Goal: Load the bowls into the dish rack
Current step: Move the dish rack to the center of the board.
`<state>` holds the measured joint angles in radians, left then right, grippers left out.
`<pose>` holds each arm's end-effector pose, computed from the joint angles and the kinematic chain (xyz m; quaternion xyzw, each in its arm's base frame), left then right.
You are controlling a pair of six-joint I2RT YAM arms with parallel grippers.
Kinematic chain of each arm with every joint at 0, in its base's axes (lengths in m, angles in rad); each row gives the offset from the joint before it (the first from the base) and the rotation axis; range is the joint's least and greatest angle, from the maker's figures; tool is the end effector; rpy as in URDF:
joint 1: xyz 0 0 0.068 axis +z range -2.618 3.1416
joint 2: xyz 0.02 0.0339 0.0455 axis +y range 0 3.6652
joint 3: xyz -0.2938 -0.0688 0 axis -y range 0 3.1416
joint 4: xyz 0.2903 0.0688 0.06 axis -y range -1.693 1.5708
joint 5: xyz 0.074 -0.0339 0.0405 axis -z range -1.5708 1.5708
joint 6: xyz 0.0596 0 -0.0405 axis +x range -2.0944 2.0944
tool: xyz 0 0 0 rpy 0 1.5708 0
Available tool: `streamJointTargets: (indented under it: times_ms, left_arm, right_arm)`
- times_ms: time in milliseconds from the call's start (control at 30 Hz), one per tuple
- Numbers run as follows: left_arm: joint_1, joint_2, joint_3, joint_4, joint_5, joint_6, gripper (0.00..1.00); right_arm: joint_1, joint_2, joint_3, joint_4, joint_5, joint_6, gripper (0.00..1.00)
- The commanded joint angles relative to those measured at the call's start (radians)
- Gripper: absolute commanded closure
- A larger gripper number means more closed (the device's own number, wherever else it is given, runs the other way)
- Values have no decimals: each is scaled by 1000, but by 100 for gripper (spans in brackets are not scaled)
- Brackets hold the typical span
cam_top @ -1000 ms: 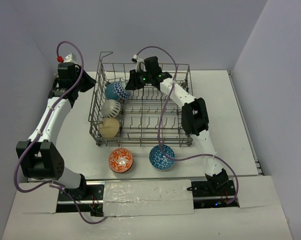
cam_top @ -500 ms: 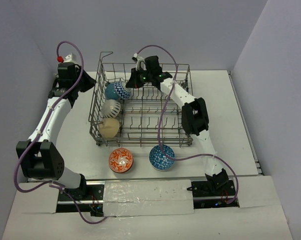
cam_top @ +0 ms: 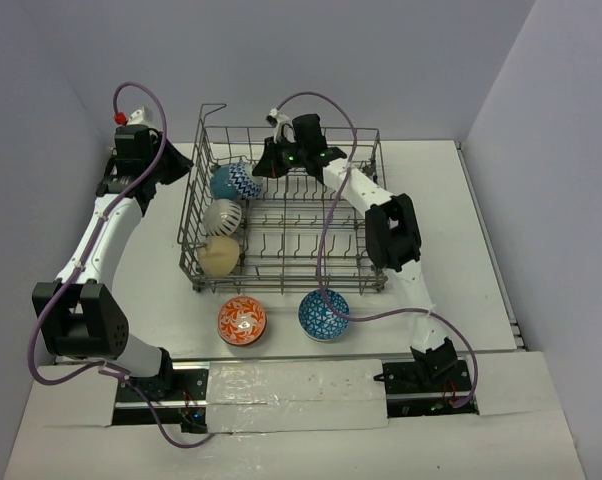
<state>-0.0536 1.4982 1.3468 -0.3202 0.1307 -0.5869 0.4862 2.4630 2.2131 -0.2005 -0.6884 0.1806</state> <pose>0.4123 -0.0299 0.3616 -0.1913 0.8298 -0.2169 0.4772 0.5595 0.3386 0.2320 -0.2986 0.7609 0.4338 0.3791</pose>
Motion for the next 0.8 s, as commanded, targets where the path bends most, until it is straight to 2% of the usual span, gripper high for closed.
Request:
streamJointTargets:
  times_ms: [0, 300, 767]
  left_arm:
    - [-18, -4, 41, -11, 115, -25, 100]
    - [-15, -6, 40, -13, 113, -25, 100]
    - [-6, -3, 38, -8, 126, -33, 100]
  right_arm:
    - [-6, -45, -61, -76, 30, -29, 100]
    - [-15, -130, -150, -47, 78, -56, 100]
    - [-18, -173, -202, 36, 78, -27, 100]
